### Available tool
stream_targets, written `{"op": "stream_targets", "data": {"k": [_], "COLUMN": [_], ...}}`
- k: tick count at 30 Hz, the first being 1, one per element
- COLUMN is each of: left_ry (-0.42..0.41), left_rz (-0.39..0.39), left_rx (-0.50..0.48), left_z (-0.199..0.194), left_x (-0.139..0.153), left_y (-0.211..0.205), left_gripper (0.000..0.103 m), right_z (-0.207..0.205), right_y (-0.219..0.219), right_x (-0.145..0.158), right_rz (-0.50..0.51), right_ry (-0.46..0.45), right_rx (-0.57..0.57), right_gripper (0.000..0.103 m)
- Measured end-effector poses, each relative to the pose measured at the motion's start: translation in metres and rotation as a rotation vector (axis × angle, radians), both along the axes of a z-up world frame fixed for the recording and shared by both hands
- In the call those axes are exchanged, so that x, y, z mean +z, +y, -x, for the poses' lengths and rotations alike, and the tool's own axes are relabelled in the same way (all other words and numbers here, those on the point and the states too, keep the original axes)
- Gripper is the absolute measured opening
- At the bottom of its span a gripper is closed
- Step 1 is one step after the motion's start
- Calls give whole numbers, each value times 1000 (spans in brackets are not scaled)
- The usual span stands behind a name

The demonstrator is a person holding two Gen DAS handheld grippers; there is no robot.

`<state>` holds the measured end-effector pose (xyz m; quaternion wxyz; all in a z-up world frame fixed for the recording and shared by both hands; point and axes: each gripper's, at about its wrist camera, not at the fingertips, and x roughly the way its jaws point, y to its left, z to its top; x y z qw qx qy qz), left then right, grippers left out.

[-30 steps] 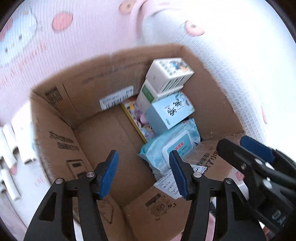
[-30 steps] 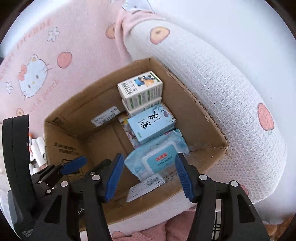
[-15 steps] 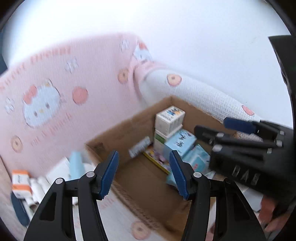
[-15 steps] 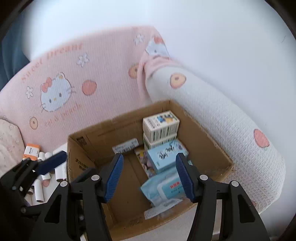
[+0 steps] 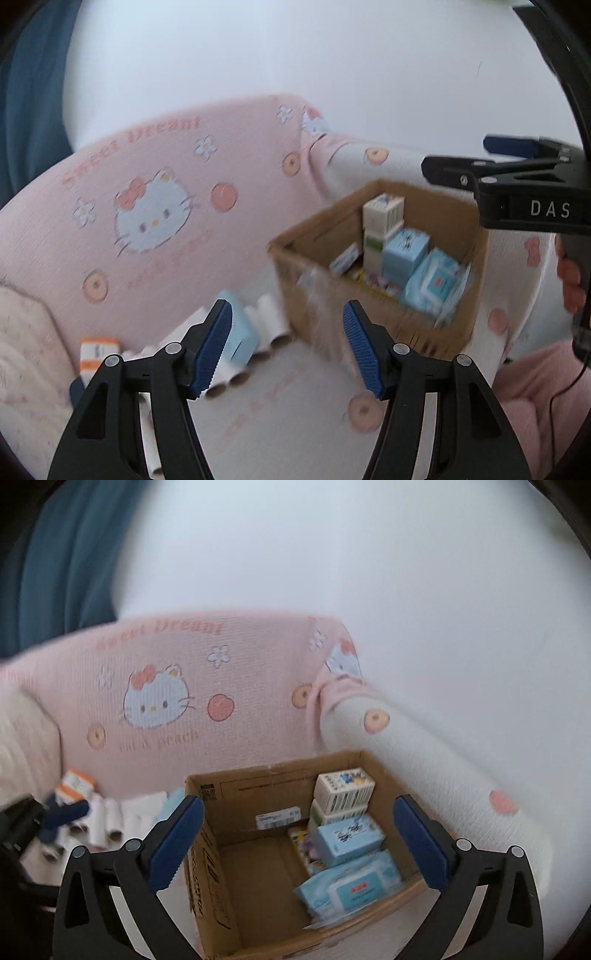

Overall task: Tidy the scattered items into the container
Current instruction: 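Withdraw the right gripper from the cardboard box back toward the items, then lower the right gripper onto the orange-and-white tissue pack and close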

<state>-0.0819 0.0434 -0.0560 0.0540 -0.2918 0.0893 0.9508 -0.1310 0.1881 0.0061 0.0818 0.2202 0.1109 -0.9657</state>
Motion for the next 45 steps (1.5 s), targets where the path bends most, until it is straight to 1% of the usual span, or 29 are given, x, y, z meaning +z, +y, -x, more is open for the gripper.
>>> {"op": "stream_targets", "data": {"k": [3, 6, 8, 12, 14, 16, 19, 22, 25, 26, 27, 30, 31, 32, 34, 35, 36, 37, 38, 41, 43, 45], "left_ry": [-31, -55, -81, -131, -148, -170, -205, -242, -334, -358, -368, -345, -335, -328, -329, -333, -344, -353, -360, -378, -383, -387], "left_rz": [-47, -70, -89, -133, -130, -103, -57, -56, -158, -180, -181, -128, -120, -118, -132, -135, -142, -166, -208, -354, -419, -508], "left_rx": [45, 112, 152, 218, 250, 283, 318, 329, 281, 258, 239, 207, 190, 165, 119, 123, 149, 183, 203, 189, 178, 186], "left_z": [-12, -20, -22, -27, -29, -31, -32, -34, -23, -17, -10, 13, 22, 33, 53, 61, 71, 76, 78, 75, 74, 77], "left_x": [-11, -20, -26, -40, -47, -55, -63, -65, -54, -47, -39, -16, -12, -8, -12, -17, -25, -34, -41, -61, -72, -86], "left_y": [-26, -55, -73, -112, -131, -151, -182, -211, -245, -253, -258, -268, -272, -276, -286, -291, -300, -309, -319, -344, -356, -374], "left_gripper": [67, 67, 67, 67, 67, 67, 67, 67, 67, 67, 67, 67, 68, 73, 76, 76, 76, 76, 76, 76, 76, 76], "right_z": [-14, -31, -41, -55, -58, -57, -55, -48, -42, -39, -36, -25, -22, -19, -10, -5, 2, 9, 16, 37, 51, 63], "right_y": [-23, -52, -75, -122, -145, -165, -193, -222, -248, -255, -261, -277, -282, -285, -292, -294, -297, -299, -301, -305, -306, -305], "right_x": [-7, -14, -21, -46, -59, -70, -85, -102, -115, -119, -121, -127, -128, -128, -128, -128, -129, -130, -131, -136, -141, -148], "right_rz": [-24, -49, -103, -276, -338, -352, -335, -329, -332, -327, -322, -314, -313, -308, -282, -257, -228, -196, -169, -96, -17, 87], "right_ry": [-2, 7, 19, 73, 78, 52, 7, -33, -69, -92, -113, -152, -160, -168, -197, -217, -239, -264, -287, -359, -412, -471], "right_rx": [33, 117, 169, 251, 282, 337, 419, 473, 510, 525, 536, 552, 555, 558, 557, 555, 549, 538, 525, 475, 445, 425], "right_gripper": [102, 102, 102, 102, 102, 102, 102, 102, 102, 102, 102, 102, 102, 102, 102, 102, 102, 102, 102, 102, 102, 102]}}
